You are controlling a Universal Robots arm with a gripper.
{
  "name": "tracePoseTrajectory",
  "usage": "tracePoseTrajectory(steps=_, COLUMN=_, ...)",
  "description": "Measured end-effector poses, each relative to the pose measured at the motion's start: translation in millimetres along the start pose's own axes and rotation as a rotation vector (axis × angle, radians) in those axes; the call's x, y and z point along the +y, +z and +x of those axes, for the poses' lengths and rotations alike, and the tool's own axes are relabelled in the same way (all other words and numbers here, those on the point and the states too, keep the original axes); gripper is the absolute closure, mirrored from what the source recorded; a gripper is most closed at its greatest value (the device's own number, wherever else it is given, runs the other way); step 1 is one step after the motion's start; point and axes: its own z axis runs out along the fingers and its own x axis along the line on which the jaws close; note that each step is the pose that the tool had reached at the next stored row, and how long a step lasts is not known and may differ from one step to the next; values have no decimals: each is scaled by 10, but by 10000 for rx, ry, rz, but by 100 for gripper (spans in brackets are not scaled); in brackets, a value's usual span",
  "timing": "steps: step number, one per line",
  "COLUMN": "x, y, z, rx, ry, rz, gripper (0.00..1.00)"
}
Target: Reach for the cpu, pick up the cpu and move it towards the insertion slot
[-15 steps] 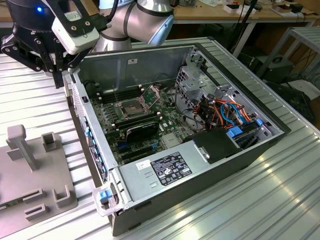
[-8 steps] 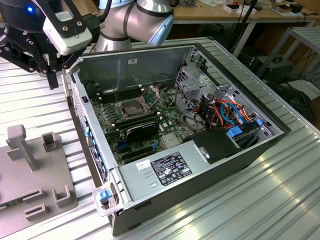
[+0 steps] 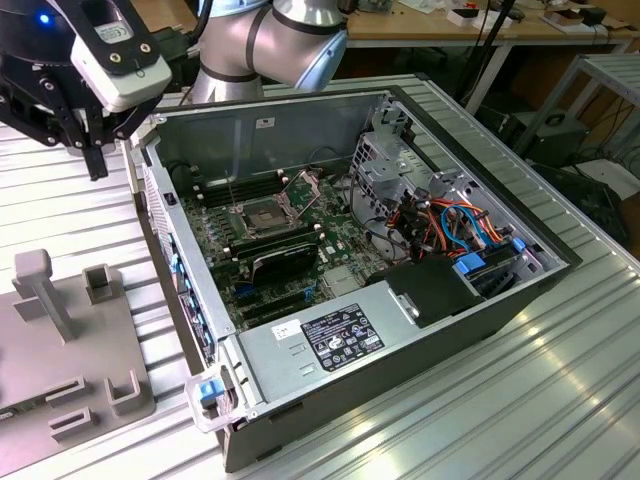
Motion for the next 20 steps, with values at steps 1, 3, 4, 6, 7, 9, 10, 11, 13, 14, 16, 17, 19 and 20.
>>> tracePoseTrajectory(steps=1, x=-1, y=0, z=10, rx=0, ry=-1, rz=0, gripper=89)
tracePoseTrajectory(steps=3, x=-1, y=0, z=17, rx=0, ry=-1, rz=0, gripper=89)
tracePoseTrajectory(steps=4, x=-1, y=0, z=17, rx=0, ry=-3, rz=0, gripper=89)
tracePoseTrajectory(steps=6, x=-1, y=0, z=19, rx=0, ry=0, rz=0, gripper=89)
tracePoseTrajectory(steps=7, x=-2, y=0, z=19, rx=0, ry=-1, rz=0, gripper=89)
tracePoseTrajectory(steps=9, x=-2, y=0, z=20, rx=0, ry=-1, rz=0, gripper=89)
tracePoseTrajectory(steps=10, x=-2, y=0, z=24, rx=0, ry=1, rz=0, gripper=89)
tracePoseTrajectory(steps=11, x=-2, y=0, z=31, rx=0, ry=2, rz=0, gripper=89)
tracePoseTrajectory(steps=13, x=-3, y=-1, z=46, rx=0, ry=0, rz=0, gripper=89)
tracePoseTrajectory(steps=14, x=-4, y=-1, z=58, rx=0, ry=0, rz=0, gripper=89)
tracePoseTrajectory(steps=16, x=-7, y=-1, z=90, rx=0, ry=-1, rz=0, gripper=89)
tracePoseTrajectory(steps=17, x=-8, y=-1, z=108, rx=0, ry=0, rz=0, gripper=89)
tracePoseTrajectory(steps=19, x=-10, y=-2, z=132, rx=0, ry=-1, rz=0, gripper=89)
tracePoseTrajectory(steps=20, x=-11, y=-2, z=145, rx=0, ry=-1, rz=0, gripper=89)
